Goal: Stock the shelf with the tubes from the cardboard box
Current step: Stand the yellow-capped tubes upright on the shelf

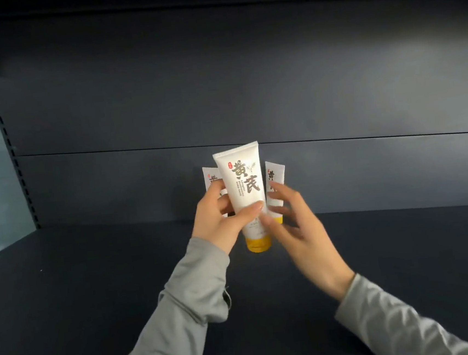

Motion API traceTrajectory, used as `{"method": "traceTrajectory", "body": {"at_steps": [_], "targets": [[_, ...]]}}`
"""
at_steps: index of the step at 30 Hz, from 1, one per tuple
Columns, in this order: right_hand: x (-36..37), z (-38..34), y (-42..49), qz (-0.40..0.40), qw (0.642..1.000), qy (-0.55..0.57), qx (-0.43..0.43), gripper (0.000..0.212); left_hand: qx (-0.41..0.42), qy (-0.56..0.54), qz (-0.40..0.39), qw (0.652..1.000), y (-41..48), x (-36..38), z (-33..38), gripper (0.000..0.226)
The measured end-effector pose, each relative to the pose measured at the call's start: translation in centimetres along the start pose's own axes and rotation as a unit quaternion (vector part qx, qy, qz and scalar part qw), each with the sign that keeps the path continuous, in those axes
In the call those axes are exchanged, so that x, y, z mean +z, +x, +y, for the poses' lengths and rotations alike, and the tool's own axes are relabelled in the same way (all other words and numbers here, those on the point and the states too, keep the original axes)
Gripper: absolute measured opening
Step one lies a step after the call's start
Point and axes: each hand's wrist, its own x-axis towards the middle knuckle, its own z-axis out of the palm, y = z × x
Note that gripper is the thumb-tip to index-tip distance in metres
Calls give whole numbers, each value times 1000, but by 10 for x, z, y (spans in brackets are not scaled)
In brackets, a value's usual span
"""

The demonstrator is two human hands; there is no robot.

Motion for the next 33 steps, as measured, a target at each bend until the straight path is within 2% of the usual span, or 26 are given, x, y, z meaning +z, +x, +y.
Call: {"method": "traceTrajectory", "body": {"at_steps": [2,6,11,16,23,25,28,31,33], "targets": [[7,-3,-11,-16,1000,9,-2,56,2,-9,4,1000,0,8,-2,39],[13,1,-14,32,999,-24,-7,68,15,19,30,999,-1,16,-5,40],[21,6,-2,80,994,-64,-27,68,23,41,68,997,-1,18,-8,40],[35,10,9,82,991,-95,-34,67,34,61,105,992,-2,8,-9,41],[54,10,24,19,1000,8,7,56,46,161,52,984,-17,-33,-3,36],[55,15,32,1,999,2,35,58,29,240,44,969,-26,-53,-6,47],[54,28,47,-21,996,-9,81,56,-1,408,25,913,-41,-84,-12,73],[56,42,60,-23,994,-21,108,54,-9,526,10,851,-55,-107,-17,80],[61,52,67,-25,993,-29,114,55,-22,566,3,824,-61,-115,-21,82]]}}
